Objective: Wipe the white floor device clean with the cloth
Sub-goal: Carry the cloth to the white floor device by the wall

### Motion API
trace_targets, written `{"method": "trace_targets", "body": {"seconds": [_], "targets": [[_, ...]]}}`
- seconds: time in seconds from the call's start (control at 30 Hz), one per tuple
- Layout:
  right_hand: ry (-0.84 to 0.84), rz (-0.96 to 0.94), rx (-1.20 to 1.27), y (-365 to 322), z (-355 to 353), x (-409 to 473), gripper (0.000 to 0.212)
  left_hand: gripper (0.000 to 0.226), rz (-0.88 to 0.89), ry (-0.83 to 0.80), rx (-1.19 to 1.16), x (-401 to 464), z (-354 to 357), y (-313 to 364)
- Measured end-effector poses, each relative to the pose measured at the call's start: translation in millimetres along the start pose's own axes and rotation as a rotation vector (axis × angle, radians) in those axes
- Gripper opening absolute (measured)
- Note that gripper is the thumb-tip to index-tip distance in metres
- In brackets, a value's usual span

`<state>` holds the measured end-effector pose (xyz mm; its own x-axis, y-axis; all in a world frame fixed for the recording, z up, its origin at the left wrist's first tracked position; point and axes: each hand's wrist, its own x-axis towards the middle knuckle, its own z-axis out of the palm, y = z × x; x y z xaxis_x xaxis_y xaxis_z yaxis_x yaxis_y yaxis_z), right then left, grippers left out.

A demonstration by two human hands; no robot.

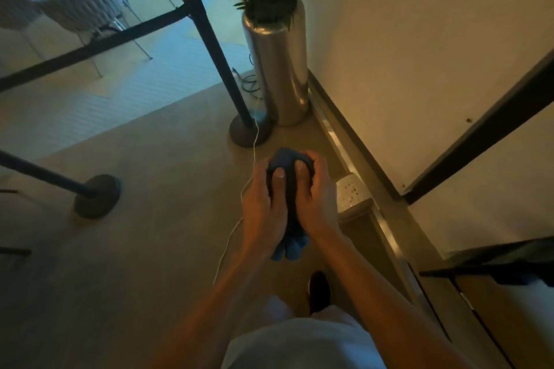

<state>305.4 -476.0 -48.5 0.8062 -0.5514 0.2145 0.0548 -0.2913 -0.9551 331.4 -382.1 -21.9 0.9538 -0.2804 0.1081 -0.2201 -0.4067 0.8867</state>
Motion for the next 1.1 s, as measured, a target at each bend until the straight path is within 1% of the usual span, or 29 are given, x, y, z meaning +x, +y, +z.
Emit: {"method": "trace_targets", "body": {"seconds": [0.13, 0.3, 0.47, 0.63, 0.77, 0.9, 0.97, 1.1], "targets": [[0.074, 0.029, -0.021, 12.3, 5.3, 36.5, 0.016, 0.025, 0.066, -0.077, 0.015, 47.4, 12.4, -6.2], [0.208, 0.099, -0.075, 30.1, 19.5, 79.4, 0.024, 0.017, 0.144, -0.246, -0.020, 108.4, 22.2, -11.9], [0.403, 0.156, -0.122, 41.0, 46.0, 115.6, 0.018, 0.015, 0.190, -0.421, -0.053, 168.8, 24.9, -25.9], [0.571, 0.278, -0.141, 48.7, 75.3, 134.1, 0.026, 0.013, 0.223, -0.599, -0.049, 211.9, 23.9, -43.0], [0.700, 0.358, -0.155, 51.4, 96.2, 133.6, 0.020, 0.017, 0.251, -0.744, -0.039, 230.6, 21.3, -57.3], [0.793, 0.401, -0.132, 47.6, 110.2, 125.2, 0.020, 0.022, 0.291, -0.834, -0.019, 234.4, 17.4, -67.7], [0.830, 0.414, -0.127, 45.1, 114.7, 119.0, 0.020, 0.024, 0.303, -0.854, -0.016, 231.4, 15.3, -71.7], [0.877, 0.429, -0.121, 41.7, 125.0, 99.9, 0.015, 0.017, 0.433, -0.839, -0.015, 217.3, 1.2, -70.0]]}}
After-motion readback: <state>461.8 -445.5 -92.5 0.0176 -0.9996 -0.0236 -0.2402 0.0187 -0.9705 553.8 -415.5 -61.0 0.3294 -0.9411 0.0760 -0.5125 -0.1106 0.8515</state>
